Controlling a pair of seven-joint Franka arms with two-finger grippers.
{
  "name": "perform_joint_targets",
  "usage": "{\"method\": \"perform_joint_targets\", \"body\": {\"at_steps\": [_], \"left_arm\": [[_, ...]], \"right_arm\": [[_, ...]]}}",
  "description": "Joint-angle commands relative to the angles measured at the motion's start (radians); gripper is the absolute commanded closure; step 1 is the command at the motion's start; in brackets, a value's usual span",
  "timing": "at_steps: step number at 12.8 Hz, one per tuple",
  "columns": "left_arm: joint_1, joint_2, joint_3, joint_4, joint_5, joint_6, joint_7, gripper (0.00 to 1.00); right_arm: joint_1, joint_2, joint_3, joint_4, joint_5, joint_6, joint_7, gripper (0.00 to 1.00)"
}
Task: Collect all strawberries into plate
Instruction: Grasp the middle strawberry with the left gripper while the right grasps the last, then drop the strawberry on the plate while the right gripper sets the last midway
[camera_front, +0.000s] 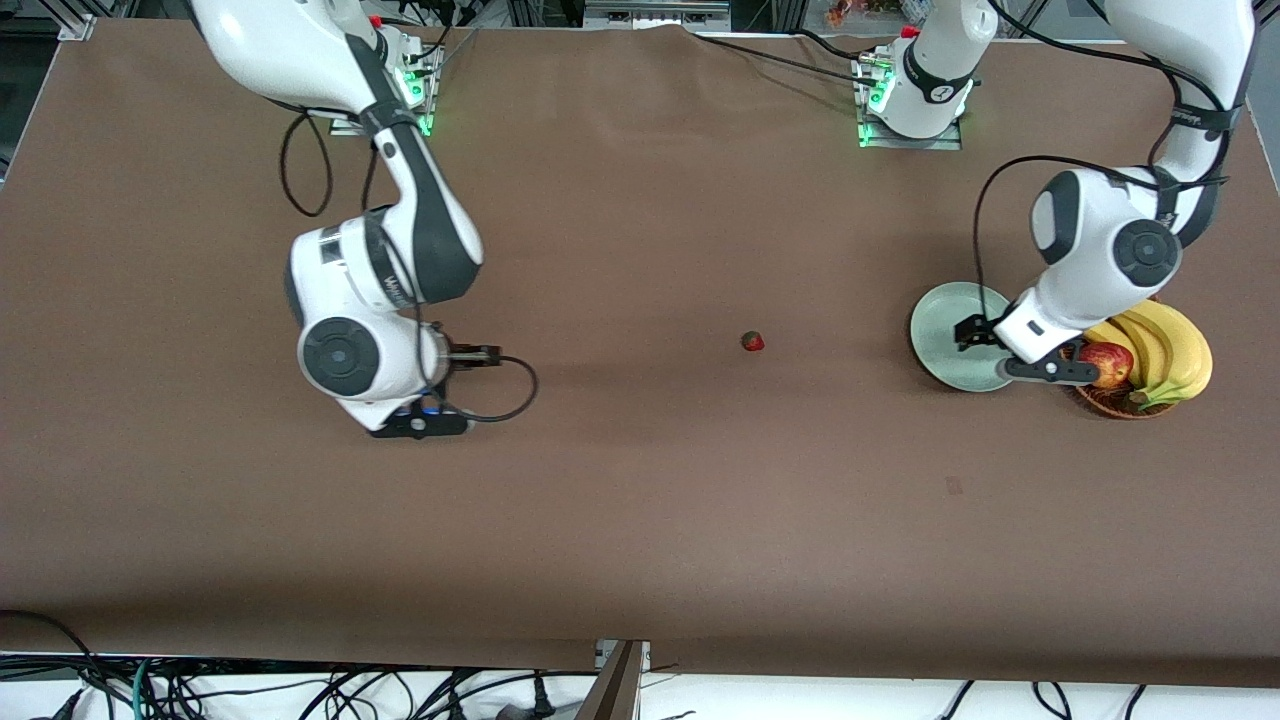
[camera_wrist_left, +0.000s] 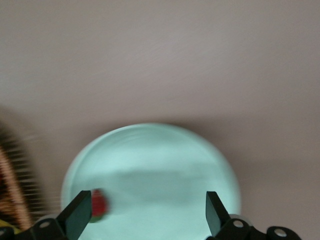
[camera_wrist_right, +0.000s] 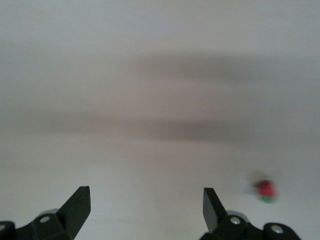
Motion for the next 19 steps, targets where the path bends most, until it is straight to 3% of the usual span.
{"method": "perform_joint_targets", "body": {"at_steps": [1, 3, 5, 9, 14, 17, 18, 19], "left_arm": [[-0.013, 0.003, -0.133, 0.049, -0.028, -0.032, -0.221, 0.0], [-0.017, 0.017, -0.242, 0.082, -0.026, -0.032, -0.379, 0.0], [-0.045, 0.061, -0.313, 0.129, -0.014, -0.028, -0.519, 0.0], [-0.185, 0.185, -0.312, 0.211, 0.015, -0.018, -0.721, 0.0], [-0.221, 0.297, -0.313, 0.212, 0.178, 0.07, -0.92, 0.0], [-0.227, 0.33, -0.313, 0.224, 0.184, 0.081, -0.955, 0.0], [-0.227, 0.331, -0.315, 0.224, 0.187, 0.081, -0.967, 0.07], [-0.236, 0.331, -0.316, 0.223, 0.187, 0.08, -0.984, 0.19]], "right_arm": [[0.014, -0.207, -0.06, -0.389, -0.038, 0.185, -0.143, 0.01], [0.014, -0.292, -0.126, -0.68, -0.03, 0.447, -0.292, 0.01], [0.014, -0.324, -0.169, -0.863, -0.026, 0.629, -0.381, 0.01], [0.008, -0.341, -0.196, -0.967, 0.02, 0.65, -0.389, 0.02], [0.007, -0.305, -0.196, -0.984, 0.03, 0.735, -0.392, 0.14], [0.007, -0.275, -0.191, -0.981, 0.04, 0.785, -0.394, 0.22], [0.007, -0.274, -0.189, -0.982, 0.045, 0.785, -0.397, 0.29], [0.007, -0.274, -0.189, -0.981, 0.045, 0.783, -0.404, 0.4]]}}
